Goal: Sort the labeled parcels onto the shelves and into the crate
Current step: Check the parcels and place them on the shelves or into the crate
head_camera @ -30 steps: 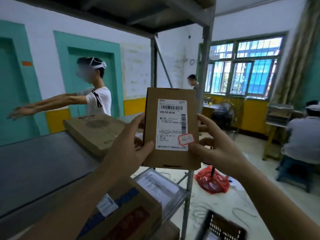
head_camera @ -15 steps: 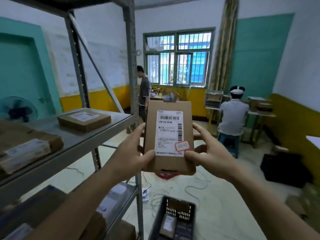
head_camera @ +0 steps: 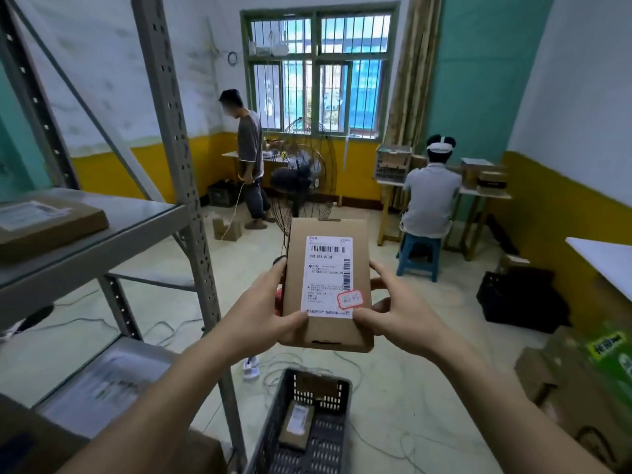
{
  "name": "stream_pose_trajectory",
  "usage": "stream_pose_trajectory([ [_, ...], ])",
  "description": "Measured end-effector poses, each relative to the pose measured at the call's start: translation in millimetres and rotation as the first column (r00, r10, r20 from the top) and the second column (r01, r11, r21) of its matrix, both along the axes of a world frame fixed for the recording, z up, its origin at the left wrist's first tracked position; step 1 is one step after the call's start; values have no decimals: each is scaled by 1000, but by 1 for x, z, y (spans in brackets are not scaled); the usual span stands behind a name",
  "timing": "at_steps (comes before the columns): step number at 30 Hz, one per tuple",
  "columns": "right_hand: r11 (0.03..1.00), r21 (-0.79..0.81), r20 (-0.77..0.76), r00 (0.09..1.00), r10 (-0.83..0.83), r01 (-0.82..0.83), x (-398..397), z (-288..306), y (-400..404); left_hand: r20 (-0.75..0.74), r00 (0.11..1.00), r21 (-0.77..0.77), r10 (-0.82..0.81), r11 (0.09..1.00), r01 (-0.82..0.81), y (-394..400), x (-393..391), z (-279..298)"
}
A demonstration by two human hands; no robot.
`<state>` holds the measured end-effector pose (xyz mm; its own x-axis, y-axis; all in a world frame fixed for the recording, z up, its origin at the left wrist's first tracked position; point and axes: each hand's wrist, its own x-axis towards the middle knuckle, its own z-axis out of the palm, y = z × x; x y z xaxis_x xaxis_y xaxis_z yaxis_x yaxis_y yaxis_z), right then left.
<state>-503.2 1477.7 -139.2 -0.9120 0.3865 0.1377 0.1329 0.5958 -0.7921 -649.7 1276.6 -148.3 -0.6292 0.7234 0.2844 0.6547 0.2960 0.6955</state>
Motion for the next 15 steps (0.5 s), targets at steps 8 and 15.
stream_pose_trajectory([
  [8,997,-45,54,997,-63,65,-65,-52,43,50,999,-82,-2,997,6,52,-74,-52],
  [15,988,-63,115,985,-131,139,-150,-106,78,110,994,-131,-18,991,33,95,-161,-107],
])
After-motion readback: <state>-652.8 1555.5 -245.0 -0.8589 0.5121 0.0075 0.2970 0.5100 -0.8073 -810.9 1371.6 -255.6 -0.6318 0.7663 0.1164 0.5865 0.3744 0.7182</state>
